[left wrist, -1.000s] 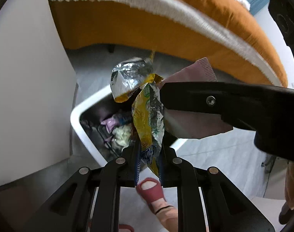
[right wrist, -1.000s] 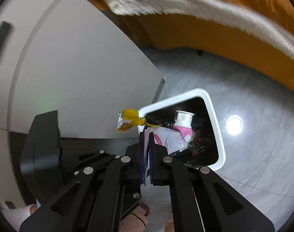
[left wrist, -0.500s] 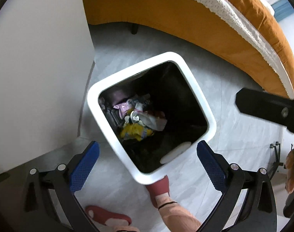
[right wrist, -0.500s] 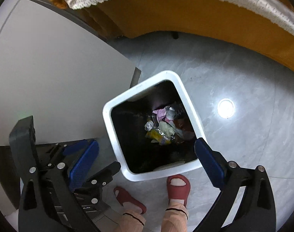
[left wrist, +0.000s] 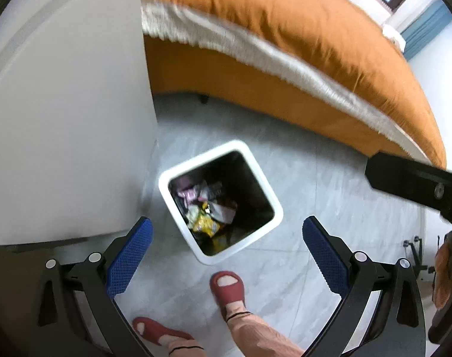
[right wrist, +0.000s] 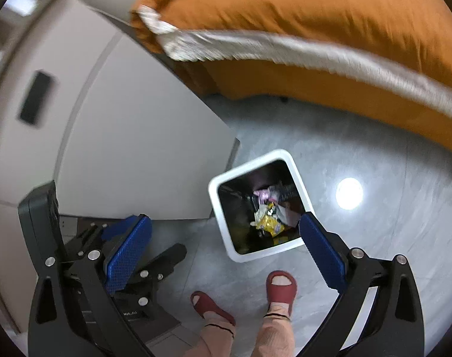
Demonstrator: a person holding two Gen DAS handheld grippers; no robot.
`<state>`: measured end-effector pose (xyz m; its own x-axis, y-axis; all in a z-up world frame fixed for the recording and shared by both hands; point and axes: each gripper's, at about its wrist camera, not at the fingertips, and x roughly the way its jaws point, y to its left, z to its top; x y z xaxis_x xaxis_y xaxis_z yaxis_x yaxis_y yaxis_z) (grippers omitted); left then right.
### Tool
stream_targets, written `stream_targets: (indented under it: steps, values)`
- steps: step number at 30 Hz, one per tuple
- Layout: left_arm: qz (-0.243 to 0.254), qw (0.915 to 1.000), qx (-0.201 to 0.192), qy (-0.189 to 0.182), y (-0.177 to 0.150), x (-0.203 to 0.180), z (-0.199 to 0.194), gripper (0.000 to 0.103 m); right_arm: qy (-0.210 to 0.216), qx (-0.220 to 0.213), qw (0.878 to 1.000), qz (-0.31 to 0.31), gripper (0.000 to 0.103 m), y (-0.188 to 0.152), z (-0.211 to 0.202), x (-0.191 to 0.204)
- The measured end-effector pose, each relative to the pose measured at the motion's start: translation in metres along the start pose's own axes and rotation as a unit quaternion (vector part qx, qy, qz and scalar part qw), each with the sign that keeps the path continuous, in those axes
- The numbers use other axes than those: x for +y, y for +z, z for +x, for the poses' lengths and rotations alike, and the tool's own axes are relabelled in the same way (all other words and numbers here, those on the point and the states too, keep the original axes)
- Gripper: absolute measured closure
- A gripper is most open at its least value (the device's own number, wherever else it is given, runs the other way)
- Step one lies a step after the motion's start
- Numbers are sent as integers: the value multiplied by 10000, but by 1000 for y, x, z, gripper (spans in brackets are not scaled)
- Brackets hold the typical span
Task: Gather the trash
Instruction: 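Move both open tools back to the remaining trash on the desk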
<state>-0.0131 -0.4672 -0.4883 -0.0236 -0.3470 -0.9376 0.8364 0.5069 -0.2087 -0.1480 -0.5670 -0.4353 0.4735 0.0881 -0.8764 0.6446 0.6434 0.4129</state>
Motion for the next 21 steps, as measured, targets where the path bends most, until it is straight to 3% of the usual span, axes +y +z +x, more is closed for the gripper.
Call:
stream_targets:
  steps: [10, 15, 21]
  values:
    - [-51, 9922, -1125, 532, -1, -9, -165, 5, 562, -769, 9935, -627, 4, 24, -111, 90]
    - [-337, 9846, -1562, 704, -21, 6, -248, 5, 930, -1026, 9816, -1315, 4, 40, -148, 152]
    - [-965, 9630, -2213, 1198, -58, 48, -325, 5, 1428, -983, 9632, -2055, 4, 50, -157, 229]
